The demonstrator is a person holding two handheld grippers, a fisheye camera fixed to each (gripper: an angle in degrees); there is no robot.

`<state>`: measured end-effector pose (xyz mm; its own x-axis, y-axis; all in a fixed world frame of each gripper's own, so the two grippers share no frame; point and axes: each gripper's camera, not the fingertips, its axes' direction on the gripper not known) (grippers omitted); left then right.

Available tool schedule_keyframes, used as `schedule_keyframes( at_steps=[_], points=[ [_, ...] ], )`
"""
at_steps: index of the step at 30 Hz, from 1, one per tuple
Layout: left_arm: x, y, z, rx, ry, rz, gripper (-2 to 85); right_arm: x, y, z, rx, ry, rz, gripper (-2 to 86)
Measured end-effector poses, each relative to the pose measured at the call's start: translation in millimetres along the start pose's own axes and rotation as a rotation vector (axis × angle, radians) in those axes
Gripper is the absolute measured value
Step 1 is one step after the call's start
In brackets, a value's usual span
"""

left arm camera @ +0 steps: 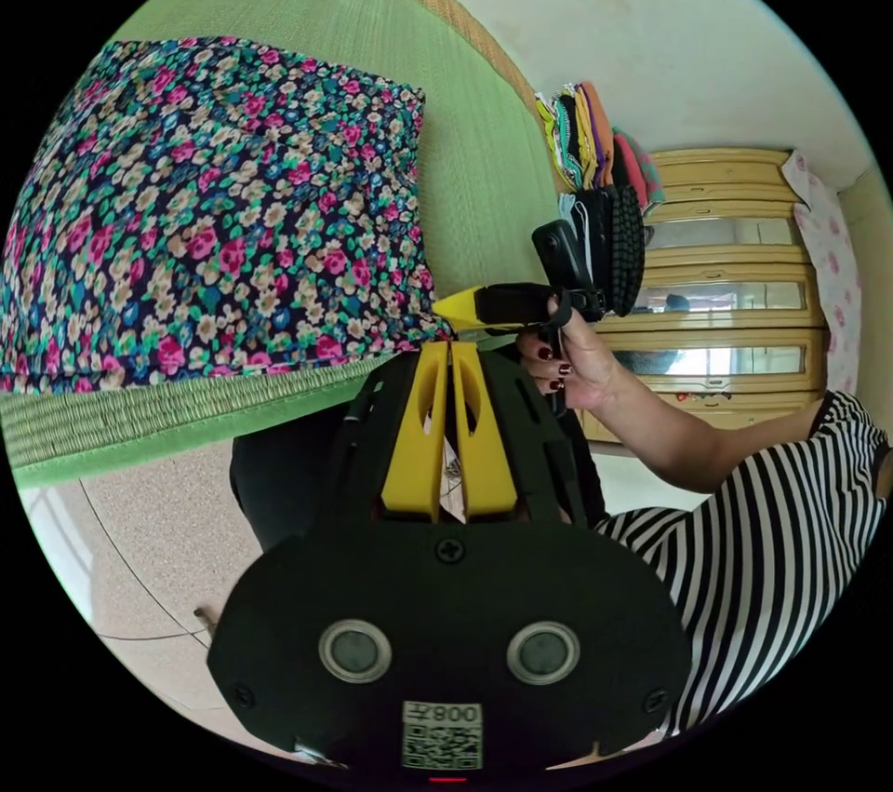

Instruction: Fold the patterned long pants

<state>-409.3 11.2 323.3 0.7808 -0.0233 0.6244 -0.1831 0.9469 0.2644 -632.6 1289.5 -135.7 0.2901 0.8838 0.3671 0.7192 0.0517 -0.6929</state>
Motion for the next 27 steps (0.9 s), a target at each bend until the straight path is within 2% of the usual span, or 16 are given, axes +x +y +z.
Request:
schedule_keyframes(
  at_steps=[9, 15, 18, 23, 27],
  points=[
    [-18, 20, 16, 0.019, 0.019, -0.002, 0.3, 13, 1, 7, 0.015, -0.036, 0.005, 2.3],
    [-52, 61, 9, 0.132, 0.101, -0.104, 0.5, -6, 2, 2, 0.035, -0.069, -0.056, 1.6],
    [-75, 86, 7, 0.204, 0.181, -0.186, 1.1, -23, 1, 0, 0.035, -0.082, -0.104, 1.5],
    [-122, 130, 3, 0.464, 0.467, -0.339, 5.7, -56, -4, -5, 0.027, -0.048, -0.186, 1.4],
    [-146, 154, 6, 0.601, 0.584, -0.418, 8.7, -70, -7, -10, 0.027, -0.017, -0.222, 1.5]
  ],
)
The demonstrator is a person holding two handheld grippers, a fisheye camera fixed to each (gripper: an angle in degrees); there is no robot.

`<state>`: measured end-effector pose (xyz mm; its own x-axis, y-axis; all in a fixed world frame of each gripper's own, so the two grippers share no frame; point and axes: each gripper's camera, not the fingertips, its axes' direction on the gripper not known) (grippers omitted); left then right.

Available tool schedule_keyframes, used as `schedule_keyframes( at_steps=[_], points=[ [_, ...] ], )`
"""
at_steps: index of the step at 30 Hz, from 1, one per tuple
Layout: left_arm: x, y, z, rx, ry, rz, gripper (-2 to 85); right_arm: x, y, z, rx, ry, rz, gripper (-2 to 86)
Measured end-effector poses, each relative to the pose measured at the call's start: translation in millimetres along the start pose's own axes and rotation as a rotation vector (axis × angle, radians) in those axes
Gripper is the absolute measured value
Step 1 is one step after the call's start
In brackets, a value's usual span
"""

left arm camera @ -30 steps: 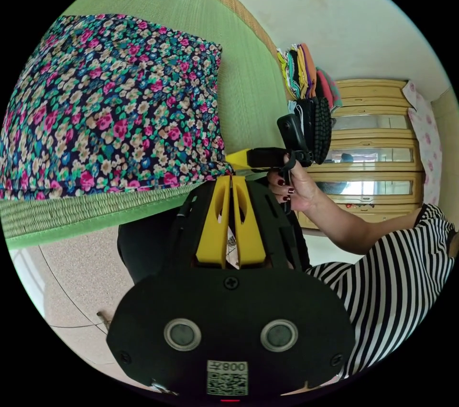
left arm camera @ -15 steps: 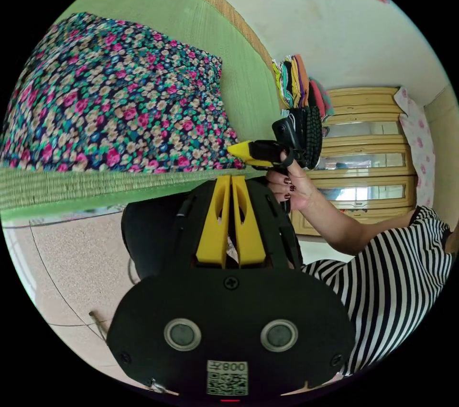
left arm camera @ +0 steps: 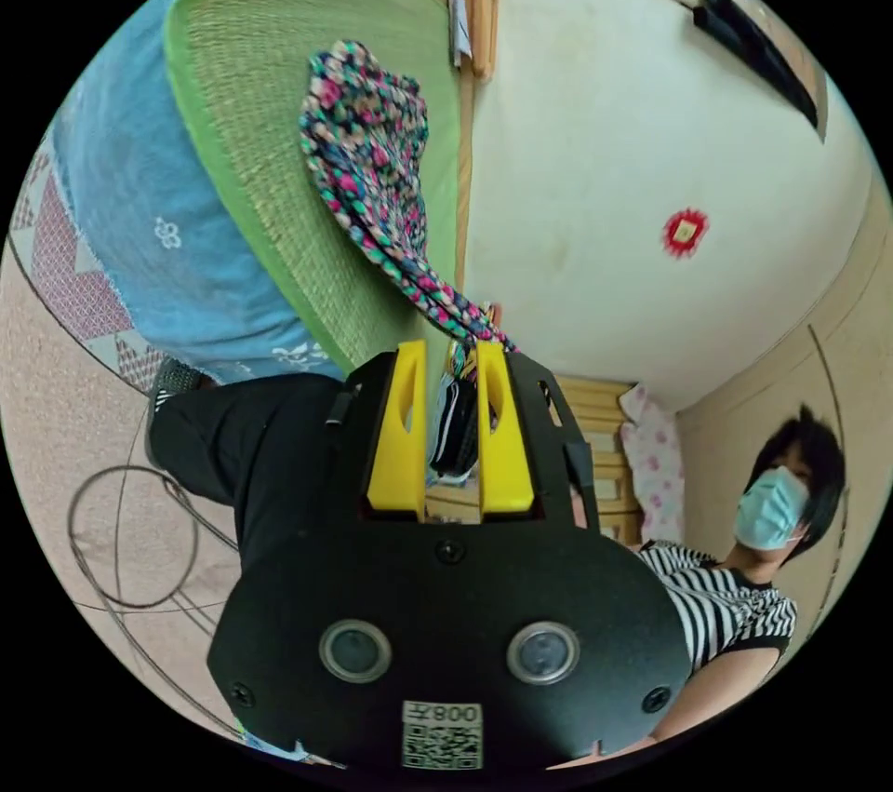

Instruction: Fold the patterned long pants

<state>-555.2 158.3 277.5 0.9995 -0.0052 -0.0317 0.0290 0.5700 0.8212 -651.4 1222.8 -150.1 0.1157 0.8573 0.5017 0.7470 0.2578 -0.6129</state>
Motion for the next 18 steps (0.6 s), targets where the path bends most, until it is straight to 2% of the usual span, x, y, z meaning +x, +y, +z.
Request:
schedule_keyframes(
  at_steps=[6, 12, 18],
  points=[
    [-43, 16, -22, 0.153, 0.190, -0.153, 11.6, -5, 7, -6, 0.007, 0.008, -0.022, 1.4],
    [-63, 26, -34, 0.212, 0.208, -0.234, 11.8, 4, 26, -16, 0.030, 0.002, -0.016, 1.6],
    [-59, 29, -42, 0.179, 0.099, -0.240, 10.6, 18, 51, -36, 0.059, 0.010, -0.015, 1.6]
  ],
)
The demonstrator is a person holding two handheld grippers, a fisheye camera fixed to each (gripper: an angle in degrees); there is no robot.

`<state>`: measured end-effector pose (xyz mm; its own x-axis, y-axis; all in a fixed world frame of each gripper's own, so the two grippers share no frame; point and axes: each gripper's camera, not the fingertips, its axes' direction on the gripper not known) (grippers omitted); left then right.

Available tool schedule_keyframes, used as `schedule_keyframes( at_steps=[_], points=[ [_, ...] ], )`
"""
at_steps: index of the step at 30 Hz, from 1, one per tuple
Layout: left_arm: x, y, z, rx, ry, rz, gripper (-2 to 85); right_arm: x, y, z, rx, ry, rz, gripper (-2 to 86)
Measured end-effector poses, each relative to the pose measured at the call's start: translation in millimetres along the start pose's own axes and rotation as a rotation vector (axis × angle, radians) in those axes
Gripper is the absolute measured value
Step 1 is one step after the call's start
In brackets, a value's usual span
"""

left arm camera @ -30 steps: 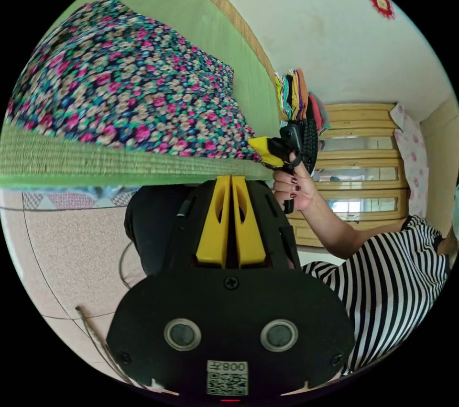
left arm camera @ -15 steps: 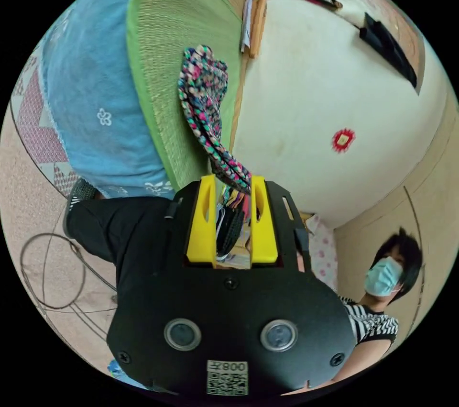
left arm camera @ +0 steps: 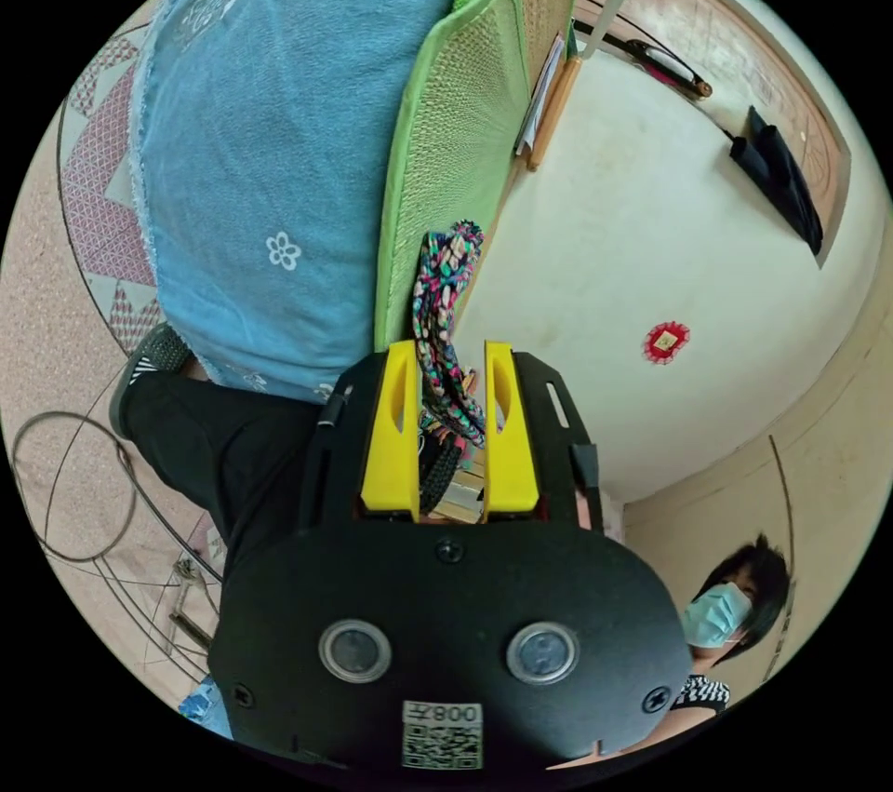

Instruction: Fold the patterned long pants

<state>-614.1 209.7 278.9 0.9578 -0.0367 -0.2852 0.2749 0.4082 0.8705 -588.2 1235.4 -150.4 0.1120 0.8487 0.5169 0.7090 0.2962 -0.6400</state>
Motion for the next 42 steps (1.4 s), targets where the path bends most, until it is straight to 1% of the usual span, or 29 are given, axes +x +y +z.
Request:
schedule_keyframes(
  at_steps=[8, 15, 24, 32, 42],
  points=[
    [14, 14, -8, -0.070, -0.111, 0.013, 4.8, 29, 42, -27, 0.048, 0.002, 0.019, 1.4],
    [41, 39, -23, -0.129, -0.112, 0.056, 3.2, 54, 82, -52, 0.093, -0.017, 0.021, 1.4],
    [95, 99, -56, -0.182, -0.090, 0.114, 2.9, 97, 162, -89, 0.157, -0.041, 0.014, 1.3],
    [169, 160, -80, -0.232, -0.054, 0.171, 2.9, 144, 263, -131, 0.250, -0.081, -0.010, 1.4],
    [280, 228, -74, -0.353, -0.053, 0.235, 2.7, 199, 387, -194, 0.409, -0.125, -0.057, 1.4]
  ],
)
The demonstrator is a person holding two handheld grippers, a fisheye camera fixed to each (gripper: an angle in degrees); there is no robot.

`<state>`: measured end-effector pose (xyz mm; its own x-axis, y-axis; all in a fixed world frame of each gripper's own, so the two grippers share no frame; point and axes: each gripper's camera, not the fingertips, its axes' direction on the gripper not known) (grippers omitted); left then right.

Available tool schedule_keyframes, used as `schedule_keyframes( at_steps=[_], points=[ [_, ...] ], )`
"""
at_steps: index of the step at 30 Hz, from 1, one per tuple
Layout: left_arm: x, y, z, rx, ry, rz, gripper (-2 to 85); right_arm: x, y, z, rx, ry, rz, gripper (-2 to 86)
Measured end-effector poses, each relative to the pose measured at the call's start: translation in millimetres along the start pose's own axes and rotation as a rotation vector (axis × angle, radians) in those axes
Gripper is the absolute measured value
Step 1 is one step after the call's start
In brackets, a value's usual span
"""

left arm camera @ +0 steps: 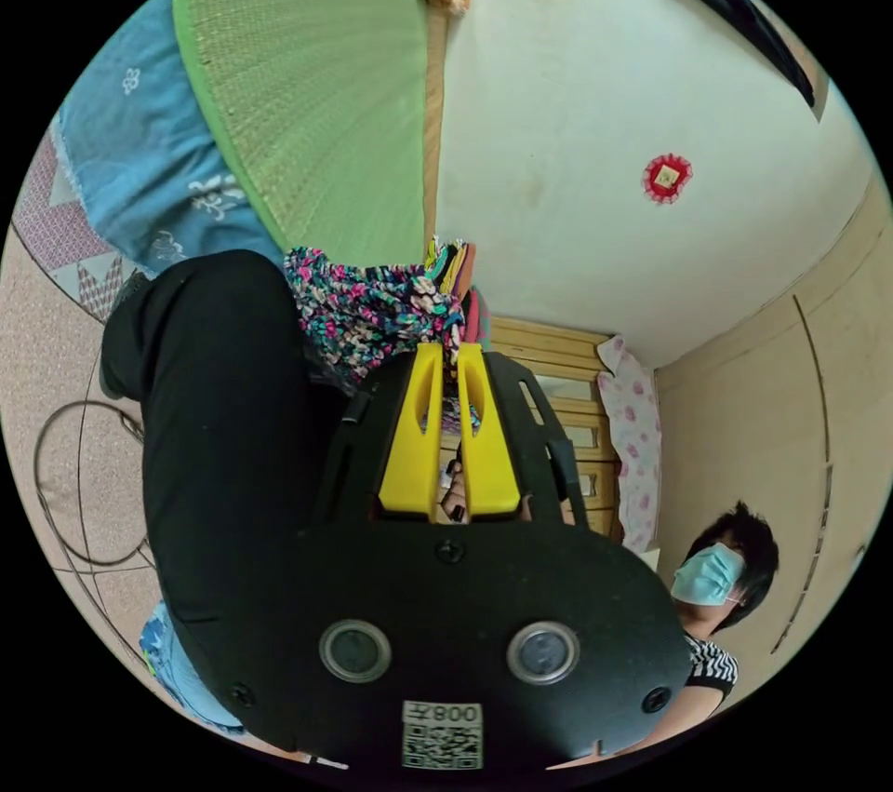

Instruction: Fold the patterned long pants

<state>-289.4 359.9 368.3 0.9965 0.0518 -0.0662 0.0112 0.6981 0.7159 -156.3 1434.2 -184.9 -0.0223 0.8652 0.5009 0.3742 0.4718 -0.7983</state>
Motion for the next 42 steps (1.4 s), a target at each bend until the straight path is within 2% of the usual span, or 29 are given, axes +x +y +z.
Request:
schedule_keyframes(
  at_steps=[11, 18, 24, 29, 34, 39, 42],
  points=[
    [172, 18, 52, -0.164, -0.024, 0.040, 2.7, 61, 88, -130, 0.202, -0.046, -0.034, 1.4],
    [280, 13, 110, -0.270, -0.067, 0.042, 2.7, 100, 112, -212, 0.316, -0.047, -0.027, 1.5],
    [422, -16, 213, -0.404, -0.054, 0.164, 2.7, 83, 73, -320, 0.404, 0.002, -0.153, 1.4],
    [615, -29, 345, -0.524, 0.056, 0.449, 2.7, -15, 25, -446, 0.522, 0.129, -0.418, 1.3],
    [766, -5, 451, -0.616, 0.101, 0.697, 2.8, -87, 40, -543, 0.678, 0.327, -0.586, 1.3],
    [823, 14, 535, -0.708, 0.052, 0.741, 2.9, -39, 87, -586, 0.735, 0.459, -0.544, 1.3],
    [813, 13, 579, -0.782, -0.108, 0.697, 2.9, 61, 104, -592, 0.715, 0.506, -0.348, 1.4]
  ],
)
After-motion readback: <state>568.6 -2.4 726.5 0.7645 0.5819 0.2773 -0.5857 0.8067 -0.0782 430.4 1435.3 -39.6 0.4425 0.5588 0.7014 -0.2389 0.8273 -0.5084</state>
